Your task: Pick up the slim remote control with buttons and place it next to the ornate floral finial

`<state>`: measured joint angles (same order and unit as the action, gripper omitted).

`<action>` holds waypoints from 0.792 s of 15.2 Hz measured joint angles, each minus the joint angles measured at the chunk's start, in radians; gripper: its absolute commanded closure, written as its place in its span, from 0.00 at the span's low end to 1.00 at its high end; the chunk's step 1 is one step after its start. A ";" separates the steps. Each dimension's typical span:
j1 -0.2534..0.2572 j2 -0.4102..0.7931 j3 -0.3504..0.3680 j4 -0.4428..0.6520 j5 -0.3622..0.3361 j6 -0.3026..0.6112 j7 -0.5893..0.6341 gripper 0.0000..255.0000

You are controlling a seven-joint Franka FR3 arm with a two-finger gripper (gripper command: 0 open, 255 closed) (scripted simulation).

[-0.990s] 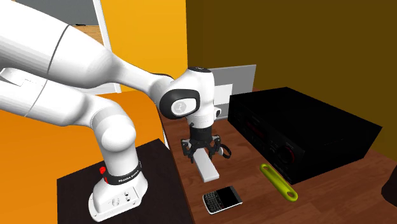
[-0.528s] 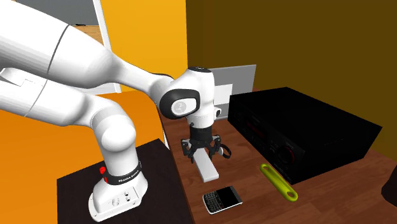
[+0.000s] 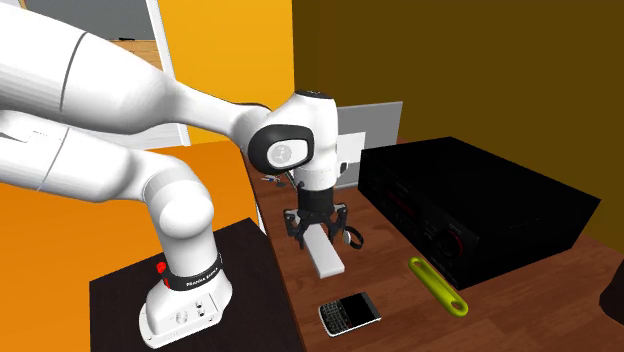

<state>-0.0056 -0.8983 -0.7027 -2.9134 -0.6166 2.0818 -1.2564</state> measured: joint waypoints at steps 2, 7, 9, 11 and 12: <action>0.004 -0.017 0.017 0.017 0.017 -0.033 -0.002 1.00; 0.013 -0.056 0.060 0.062 0.058 -0.115 -0.006 1.00; 0.012 -0.075 0.077 0.076 0.071 -0.148 -0.009 1.00; 0.017 -0.086 0.094 0.094 0.087 -0.178 -0.009 1.00; 0.018 -0.094 0.103 0.108 0.095 -0.198 -0.012 1.00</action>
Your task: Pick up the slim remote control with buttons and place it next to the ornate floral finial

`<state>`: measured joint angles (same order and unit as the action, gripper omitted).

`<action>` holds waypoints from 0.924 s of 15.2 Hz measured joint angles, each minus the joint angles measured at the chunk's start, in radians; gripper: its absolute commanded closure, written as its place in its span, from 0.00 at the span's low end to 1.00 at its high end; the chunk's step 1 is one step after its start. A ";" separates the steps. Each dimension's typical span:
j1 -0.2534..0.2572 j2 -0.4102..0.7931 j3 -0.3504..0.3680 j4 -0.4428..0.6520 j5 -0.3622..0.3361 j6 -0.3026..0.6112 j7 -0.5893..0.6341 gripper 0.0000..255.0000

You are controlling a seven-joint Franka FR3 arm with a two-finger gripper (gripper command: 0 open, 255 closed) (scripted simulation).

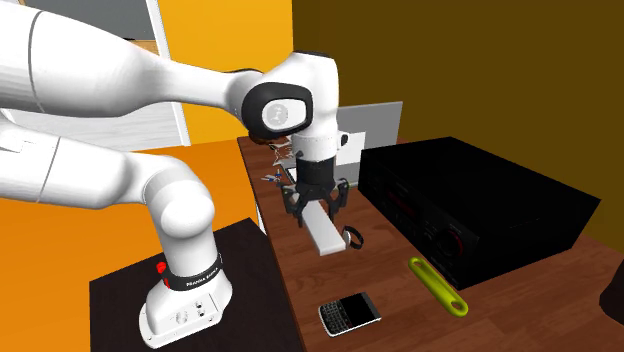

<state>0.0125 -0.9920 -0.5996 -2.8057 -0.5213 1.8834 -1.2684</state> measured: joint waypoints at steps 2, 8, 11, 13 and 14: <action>0.007 0.000 0.011 0.026 0.013 -0.025 -0.003 1.00; 0.022 -0.013 0.053 0.093 0.053 -0.104 -0.005 1.00; 0.029 -0.013 0.069 0.134 0.070 -0.143 -0.009 1.00; 0.031 -0.016 0.080 0.158 0.080 -0.171 -0.013 1.00; 0.034 -0.014 0.086 0.167 0.085 -0.179 -0.012 1.00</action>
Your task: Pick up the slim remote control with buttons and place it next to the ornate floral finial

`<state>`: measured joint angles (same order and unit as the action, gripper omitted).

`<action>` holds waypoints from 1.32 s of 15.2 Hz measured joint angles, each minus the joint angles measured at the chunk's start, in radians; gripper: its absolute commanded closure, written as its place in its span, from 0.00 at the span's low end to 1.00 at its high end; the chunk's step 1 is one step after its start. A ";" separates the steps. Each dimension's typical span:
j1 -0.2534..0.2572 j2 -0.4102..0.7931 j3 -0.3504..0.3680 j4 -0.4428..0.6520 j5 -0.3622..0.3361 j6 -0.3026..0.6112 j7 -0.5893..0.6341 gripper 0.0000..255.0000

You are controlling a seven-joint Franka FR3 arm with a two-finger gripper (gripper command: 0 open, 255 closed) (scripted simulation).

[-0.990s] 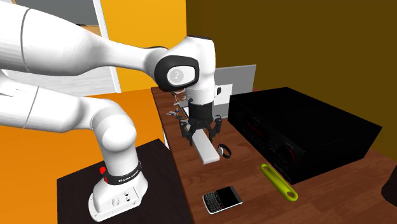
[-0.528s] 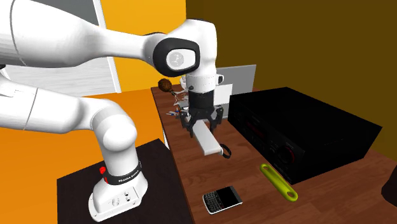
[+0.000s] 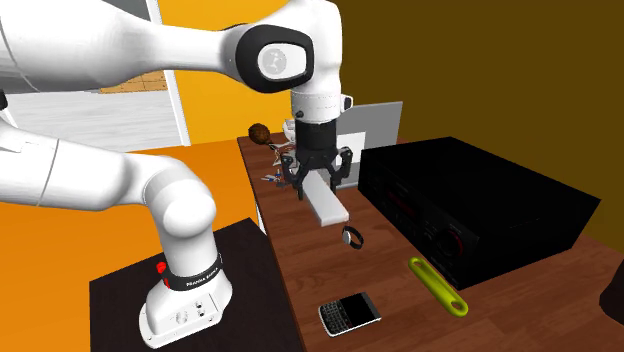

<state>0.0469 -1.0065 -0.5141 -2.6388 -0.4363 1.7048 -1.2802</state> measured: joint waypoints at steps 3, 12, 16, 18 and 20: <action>0.021 -0.010 0.055 -0.012 0.042 -0.010 0.049 1.00; 0.139 -0.001 0.281 -0.064 0.227 0.017 0.279 1.00; 0.204 0.056 0.379 -0.049 0.312 0.052 0.385 1.00; 0.233 0.089 0.425 -0.040 0.351 0.073 0.435 1.00; 0.261 0.132 0.468 -0.022 0.386 0.097 0.482 1.00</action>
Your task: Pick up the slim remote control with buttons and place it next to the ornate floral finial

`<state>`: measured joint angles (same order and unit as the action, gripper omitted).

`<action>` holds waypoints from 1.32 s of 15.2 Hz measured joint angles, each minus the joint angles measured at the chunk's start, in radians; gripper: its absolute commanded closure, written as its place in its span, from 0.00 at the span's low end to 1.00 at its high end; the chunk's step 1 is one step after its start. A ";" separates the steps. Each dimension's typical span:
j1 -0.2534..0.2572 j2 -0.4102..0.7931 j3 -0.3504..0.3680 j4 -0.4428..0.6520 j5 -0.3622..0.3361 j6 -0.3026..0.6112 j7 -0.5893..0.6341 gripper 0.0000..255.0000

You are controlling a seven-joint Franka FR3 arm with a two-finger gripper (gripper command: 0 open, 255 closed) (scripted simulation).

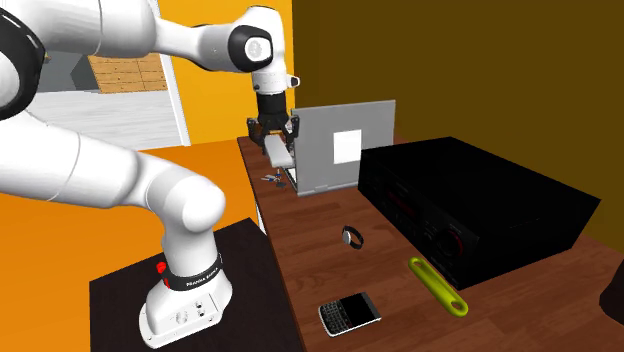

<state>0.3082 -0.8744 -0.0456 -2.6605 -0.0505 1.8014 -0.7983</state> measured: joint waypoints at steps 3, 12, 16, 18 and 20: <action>0.031 0.064 0.052 0.039 0.040 0.024 0.057 1.00; 0.106 0.308 0.226 0.205 0.133 0.104 0.251 1.00; 0.121 0.441 0.296 0.318 0.142 0.128 0.336 1.00; 0.129 0.500 0.331 0.374 0.140 0.131 0.382 1.00; 0.132 0.567 0.359 0.433 0.129 0.140 0.422 1.00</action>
<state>0.4401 -0.3070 0.3136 -2.2277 0.0788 1.9412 -0.3763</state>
